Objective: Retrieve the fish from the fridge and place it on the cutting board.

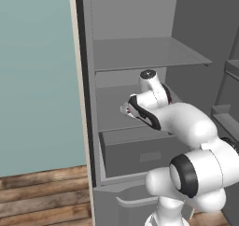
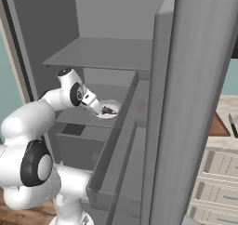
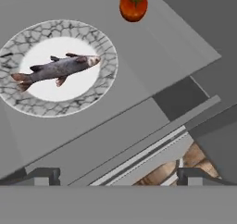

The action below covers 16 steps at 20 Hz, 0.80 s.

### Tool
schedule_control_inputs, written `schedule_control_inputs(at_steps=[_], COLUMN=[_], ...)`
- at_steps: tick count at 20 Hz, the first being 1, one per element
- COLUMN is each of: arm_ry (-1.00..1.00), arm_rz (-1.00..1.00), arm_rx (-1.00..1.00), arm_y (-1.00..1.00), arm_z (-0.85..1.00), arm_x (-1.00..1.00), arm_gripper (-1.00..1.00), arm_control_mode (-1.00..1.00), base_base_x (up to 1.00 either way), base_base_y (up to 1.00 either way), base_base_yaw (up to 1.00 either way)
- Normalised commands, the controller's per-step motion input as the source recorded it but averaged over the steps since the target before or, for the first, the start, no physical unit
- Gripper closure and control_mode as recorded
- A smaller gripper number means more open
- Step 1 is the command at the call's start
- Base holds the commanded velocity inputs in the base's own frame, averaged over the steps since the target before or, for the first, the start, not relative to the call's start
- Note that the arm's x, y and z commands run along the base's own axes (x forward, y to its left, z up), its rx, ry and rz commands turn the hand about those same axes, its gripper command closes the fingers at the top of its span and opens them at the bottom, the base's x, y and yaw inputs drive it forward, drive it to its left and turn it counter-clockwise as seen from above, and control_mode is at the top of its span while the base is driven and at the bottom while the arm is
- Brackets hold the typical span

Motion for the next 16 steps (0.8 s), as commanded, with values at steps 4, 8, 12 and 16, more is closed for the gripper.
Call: schedule_control_inputs(at_steps=[4, 8, 12, 16], arm_ry=[-0.13, -0.2, -0.03, 0.0], arm_rz=[-0.42, -0.31, -0.1, 0.0], arm_rx=[0.23, 0.35, 0.3, 0.09], arm_y=[-0.05, 0.0, 0.0, 0.0], arm_z=[-0.02, 0.0, -0.04, -0.16], arm_x=[0.0, 0.0, 0.12, 0.16], arm_gripper=[-1.0, -1.0, -1.0, -1.0], arm_control_mode=[-1.0, -1.0, -1.0, -1.0], base_base_x=[0.0, 0.0, 0.0, 0.0], base_base_y=[0.0, 0.0, 0.0, 0.0], base_base_yaw=[0.0, 0.0, 0.0, 0.0])
